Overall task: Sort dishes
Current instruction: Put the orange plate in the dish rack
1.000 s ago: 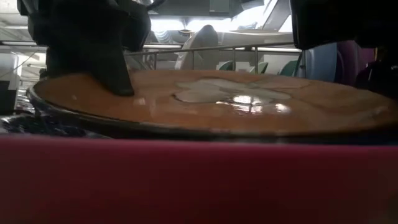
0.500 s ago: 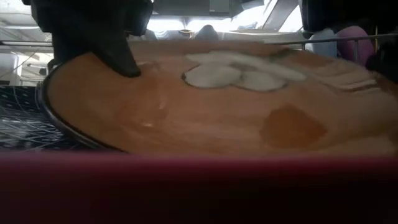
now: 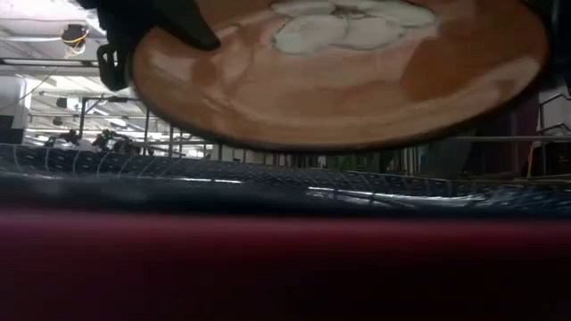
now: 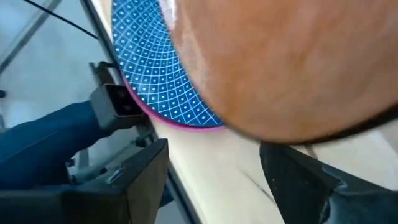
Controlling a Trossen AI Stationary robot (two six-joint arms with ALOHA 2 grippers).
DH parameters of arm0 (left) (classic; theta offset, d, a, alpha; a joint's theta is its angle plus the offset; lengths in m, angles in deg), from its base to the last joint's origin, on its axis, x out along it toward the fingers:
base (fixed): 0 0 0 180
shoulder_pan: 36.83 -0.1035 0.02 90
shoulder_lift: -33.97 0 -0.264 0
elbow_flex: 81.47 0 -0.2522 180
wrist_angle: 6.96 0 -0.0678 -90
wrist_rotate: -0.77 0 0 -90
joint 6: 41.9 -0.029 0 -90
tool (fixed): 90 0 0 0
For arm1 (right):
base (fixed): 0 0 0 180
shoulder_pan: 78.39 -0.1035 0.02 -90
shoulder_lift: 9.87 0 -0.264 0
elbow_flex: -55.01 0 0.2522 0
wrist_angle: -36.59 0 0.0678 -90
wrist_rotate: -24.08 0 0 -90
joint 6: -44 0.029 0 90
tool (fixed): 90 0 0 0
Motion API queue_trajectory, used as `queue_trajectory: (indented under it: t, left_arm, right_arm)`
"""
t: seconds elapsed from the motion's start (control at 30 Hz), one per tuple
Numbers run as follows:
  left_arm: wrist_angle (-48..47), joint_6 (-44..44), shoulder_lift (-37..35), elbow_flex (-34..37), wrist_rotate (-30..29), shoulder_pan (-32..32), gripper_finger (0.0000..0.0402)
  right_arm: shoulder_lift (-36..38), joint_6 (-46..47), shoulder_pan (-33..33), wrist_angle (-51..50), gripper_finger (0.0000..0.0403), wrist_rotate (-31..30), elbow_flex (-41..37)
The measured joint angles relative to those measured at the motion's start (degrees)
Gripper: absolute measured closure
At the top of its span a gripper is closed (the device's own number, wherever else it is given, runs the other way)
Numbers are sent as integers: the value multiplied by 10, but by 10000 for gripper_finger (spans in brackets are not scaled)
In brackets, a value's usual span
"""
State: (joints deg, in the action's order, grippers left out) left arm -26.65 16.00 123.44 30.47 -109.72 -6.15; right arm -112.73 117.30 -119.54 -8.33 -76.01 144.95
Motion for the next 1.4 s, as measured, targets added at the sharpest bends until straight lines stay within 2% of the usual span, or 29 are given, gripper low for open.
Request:
queue_trajectory:
  t: [0.5,0.63,0.8,0.93,1.1,1.27,1.4]
  left_arm:
    - [-11,-105,-67,1,-89,6,400]
    - [-8,-176,-93,1,-153,20,400]
    - [1,-285,-126,1,-287,47,399]
    - [61,-407,-140,1,-397,69,399]
    - [200,-636,-142,1,-507,93,399]
    - [325,-858,-142,1,-565,101,399]
    - [380,-990,-142,0,-576,98,399]
  right_arm:
    - [67,89,-20,-5,146,16,0]
    - [87,114,-21,14,146,1,0]
    - [107,148,-20,77,146,-70,0]
    - [112,155,-20,169,146,-148,0]
    - [113,167,-19,298,146,-259,0]
    - [113,190,-19,409,146,-376,0]
    - [113,178,-7,476,146,-404,0]
